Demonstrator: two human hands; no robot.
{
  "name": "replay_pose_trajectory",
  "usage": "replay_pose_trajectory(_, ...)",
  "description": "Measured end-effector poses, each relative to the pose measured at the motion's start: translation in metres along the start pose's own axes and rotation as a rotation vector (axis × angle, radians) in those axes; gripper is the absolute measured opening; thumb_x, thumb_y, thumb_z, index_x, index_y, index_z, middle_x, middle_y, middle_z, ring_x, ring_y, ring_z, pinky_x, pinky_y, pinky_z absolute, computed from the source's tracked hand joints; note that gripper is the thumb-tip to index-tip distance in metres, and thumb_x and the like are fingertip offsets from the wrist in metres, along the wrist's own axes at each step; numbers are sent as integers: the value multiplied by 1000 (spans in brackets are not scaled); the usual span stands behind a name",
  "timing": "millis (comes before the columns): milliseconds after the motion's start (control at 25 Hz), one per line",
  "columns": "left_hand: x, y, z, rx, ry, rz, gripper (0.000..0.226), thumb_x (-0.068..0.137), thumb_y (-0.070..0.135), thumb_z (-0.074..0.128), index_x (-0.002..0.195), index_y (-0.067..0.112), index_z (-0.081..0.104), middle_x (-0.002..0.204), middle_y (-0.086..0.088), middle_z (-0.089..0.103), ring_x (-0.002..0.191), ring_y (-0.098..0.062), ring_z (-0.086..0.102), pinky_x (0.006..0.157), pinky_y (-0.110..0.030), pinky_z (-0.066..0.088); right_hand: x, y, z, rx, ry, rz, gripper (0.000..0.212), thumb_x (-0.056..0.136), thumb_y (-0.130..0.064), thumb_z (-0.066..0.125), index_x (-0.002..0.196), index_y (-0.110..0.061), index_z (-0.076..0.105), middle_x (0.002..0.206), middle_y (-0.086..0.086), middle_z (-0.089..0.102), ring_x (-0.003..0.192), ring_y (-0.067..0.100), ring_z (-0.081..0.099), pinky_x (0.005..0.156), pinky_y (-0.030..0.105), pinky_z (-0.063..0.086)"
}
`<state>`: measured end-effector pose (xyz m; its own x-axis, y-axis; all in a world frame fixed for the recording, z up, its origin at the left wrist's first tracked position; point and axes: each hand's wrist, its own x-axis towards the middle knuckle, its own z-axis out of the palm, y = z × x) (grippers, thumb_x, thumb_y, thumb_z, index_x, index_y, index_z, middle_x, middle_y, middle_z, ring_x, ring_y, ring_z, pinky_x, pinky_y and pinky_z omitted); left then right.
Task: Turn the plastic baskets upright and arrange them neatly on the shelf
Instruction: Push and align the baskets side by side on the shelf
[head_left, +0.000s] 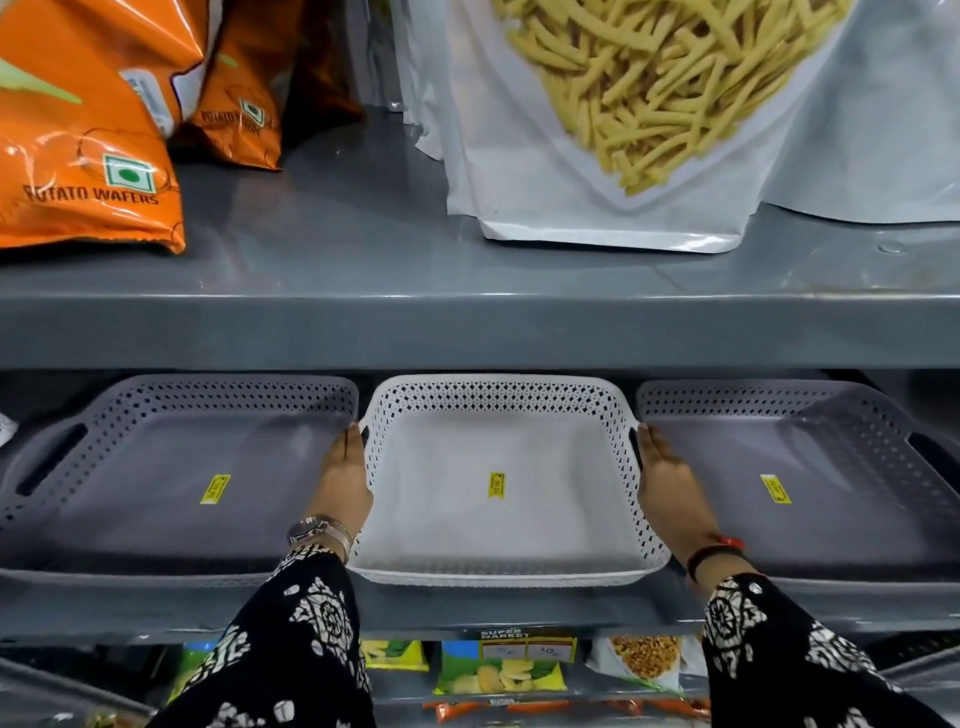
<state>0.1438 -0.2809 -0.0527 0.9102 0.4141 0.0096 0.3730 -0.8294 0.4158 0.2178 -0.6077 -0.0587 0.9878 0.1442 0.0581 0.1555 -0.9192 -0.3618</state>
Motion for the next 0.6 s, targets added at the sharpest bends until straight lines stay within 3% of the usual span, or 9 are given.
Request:
replay_pose_trajectory(360,33,0,6,28,11,3,70,77,-22,33,143,-5,18,144,-28,33,123,-40,46,105,-43,42,29,-1,4,37,25,33,63,76,16,35,136,3,29,148,22,30,117,41,51,95,49,47)
replay_pose_trajectory(600,20,0,5,74,27,20,65,81,-17,30,143,-4,18,138,-28,40,103,-40,57,87,-46,52,14,-2,0,33,-12,48,67,76,17,33,140,-2,22,150,17,27,104,42,59,82,47,51)
